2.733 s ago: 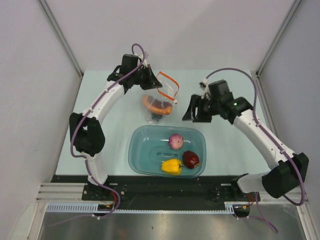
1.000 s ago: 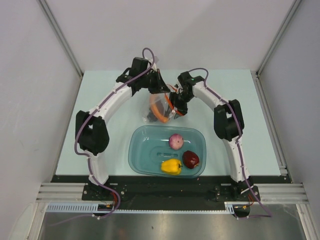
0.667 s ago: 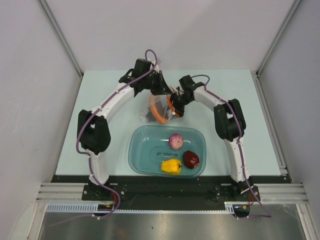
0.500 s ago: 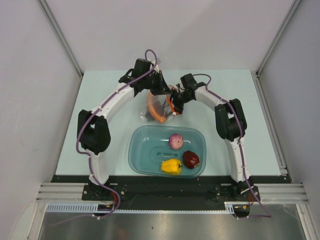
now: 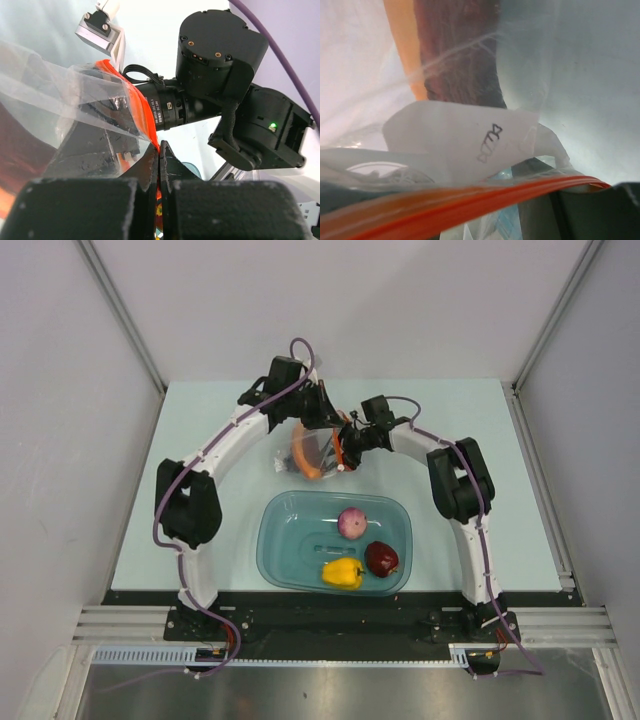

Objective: Open the zip-top bag and remove the fake food

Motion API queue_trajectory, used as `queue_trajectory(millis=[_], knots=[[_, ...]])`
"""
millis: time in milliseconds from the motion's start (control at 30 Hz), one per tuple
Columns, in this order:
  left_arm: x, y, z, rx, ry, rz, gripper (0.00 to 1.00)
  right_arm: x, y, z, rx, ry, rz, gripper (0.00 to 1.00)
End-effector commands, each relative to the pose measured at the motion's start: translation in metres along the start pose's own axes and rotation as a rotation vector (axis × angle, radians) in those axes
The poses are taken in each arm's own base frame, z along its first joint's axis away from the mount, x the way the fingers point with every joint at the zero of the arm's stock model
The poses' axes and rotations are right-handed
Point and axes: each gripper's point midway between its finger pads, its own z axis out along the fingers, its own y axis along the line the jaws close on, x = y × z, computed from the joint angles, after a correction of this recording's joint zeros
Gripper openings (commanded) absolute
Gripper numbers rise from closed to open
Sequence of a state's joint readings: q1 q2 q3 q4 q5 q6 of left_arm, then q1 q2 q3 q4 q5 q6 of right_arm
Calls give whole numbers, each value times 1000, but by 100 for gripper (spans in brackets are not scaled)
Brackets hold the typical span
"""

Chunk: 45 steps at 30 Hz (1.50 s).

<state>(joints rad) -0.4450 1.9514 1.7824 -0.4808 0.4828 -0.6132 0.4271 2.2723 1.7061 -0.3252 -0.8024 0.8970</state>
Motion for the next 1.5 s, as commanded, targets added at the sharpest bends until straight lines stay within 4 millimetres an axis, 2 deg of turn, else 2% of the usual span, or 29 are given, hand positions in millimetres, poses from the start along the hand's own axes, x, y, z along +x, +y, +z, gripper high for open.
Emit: queue_trajectory(millis=[0, 67, 167, 333, 467, 533, 567, 667, 767, 833, 933, 1167, 1367, 1467], knots=[[-20, -39, -14, 92, -57, 45, 0, -2, 33, -6, -100, -28, -15, 57], [-20, -39, -15, 92, -58, 49, 0, -2, 20, -4, -69, -36, 21, 61], [-19, -38, -15, 87, -54, 53, 0, -1, 17, 0, -85, -26, 37, 62], [-18, -39, -16, 86, -51, 57, 0, -9, 36, -2, -163, -63, 41, 51], [-16, -37, -16, 83, -47, 58, 0, -18, 53, -9, -227, -105, 32, 32], [-17, -36, -17, 80, -48, 61, 0, -21, 55, -12, -228, -118, 29, 24], [-17, -37, -17, 82, -50, 64, 0, -22, 57, -15, -229, -127, 24, 14], [-17, -36, -18, 78, -50, 67, 0, -27, 61, -25, -230, -152, 13, 0], [-14, -33, -17, 69, -45, 76, 0, -32, 63, -36, -213, -178, 0, 0], [-15, -29, -18, 58, -50, 79, 0, -34, 71, -48, -201, -195, -28, 0], [-15, -22, -18, 48, -49, 78, 0, -27, 71, -61, -143, -203, -86, 0], [-22, -12, -17, 38, -55, 79, 0, -8, 48, -86, 3, -186, -124, 0], [-20, 1, -16, 13, -38, 86, 0, -5, 40, -115, 53, -174, -167, 0], [-18, 7, -18, -10, -33, 94, 0, 0, 42, -125, 53, -160, -197, 0]])
